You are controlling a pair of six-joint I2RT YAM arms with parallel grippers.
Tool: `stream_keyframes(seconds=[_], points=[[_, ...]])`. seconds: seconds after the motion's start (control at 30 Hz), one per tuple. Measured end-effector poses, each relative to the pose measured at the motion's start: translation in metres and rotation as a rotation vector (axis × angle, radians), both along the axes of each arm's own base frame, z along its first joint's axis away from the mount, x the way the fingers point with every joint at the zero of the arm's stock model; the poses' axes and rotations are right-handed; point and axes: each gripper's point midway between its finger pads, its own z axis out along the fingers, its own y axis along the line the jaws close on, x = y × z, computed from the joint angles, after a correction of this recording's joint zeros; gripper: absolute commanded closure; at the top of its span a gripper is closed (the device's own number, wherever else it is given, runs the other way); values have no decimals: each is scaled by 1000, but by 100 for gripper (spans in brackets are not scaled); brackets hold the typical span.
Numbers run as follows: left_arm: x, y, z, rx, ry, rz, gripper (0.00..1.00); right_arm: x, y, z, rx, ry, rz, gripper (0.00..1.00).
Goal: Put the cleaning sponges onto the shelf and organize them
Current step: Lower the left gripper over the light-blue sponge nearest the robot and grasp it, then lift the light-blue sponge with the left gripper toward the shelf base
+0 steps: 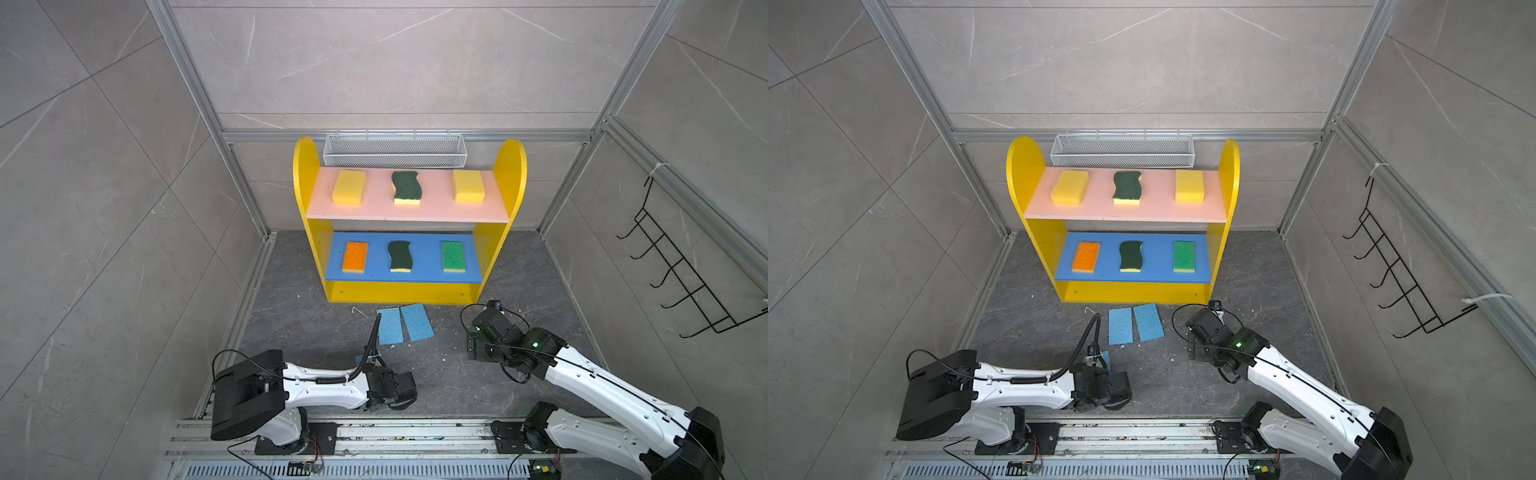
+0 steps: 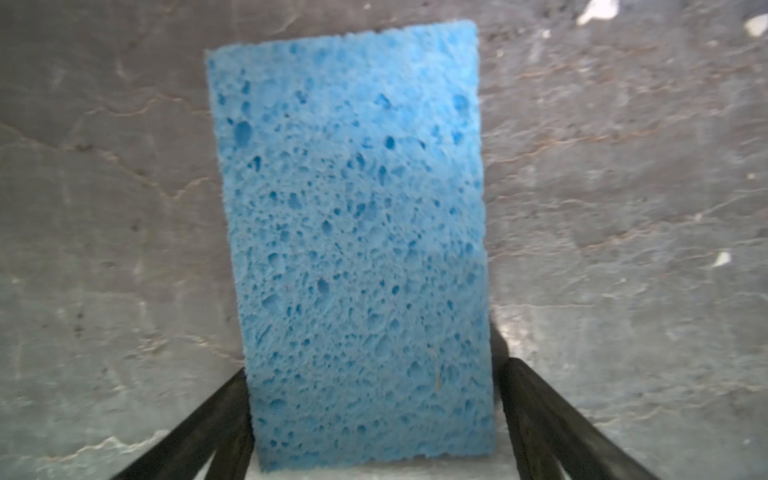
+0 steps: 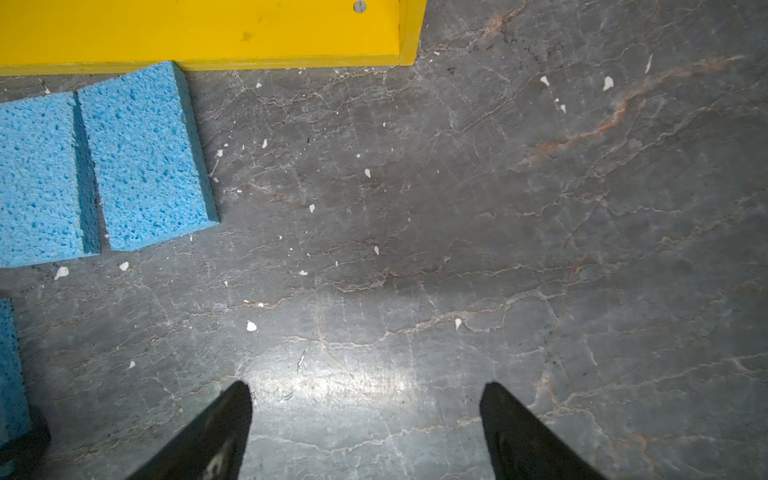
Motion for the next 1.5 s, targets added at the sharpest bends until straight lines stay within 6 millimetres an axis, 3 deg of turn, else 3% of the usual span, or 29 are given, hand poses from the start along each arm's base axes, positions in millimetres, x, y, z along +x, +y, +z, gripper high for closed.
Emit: stream_keyframes(seconds=[0.33, 0.6, 0.83, 1.07, 1.5], points=[[-1, 4, 2, -19, -5, 3, 25, 0, -2, 0, -11, -4, -1, 12], [-5, 45, 16, -34, -5, 41, 25, 0, -3, -2, -19, -1, 5, 12], [35, 68, 56, -149, -95, 92, 26, 1, -1, -5, -29, 4, 15, 12], [76, 89, 71, -73, -151, 43, 26, 3, 0, -6, -30, 4, 18, 12], [160, 63, 67, 36, -193, -191, 27, 4, 1, -11, -54, 21, 35, 12]])
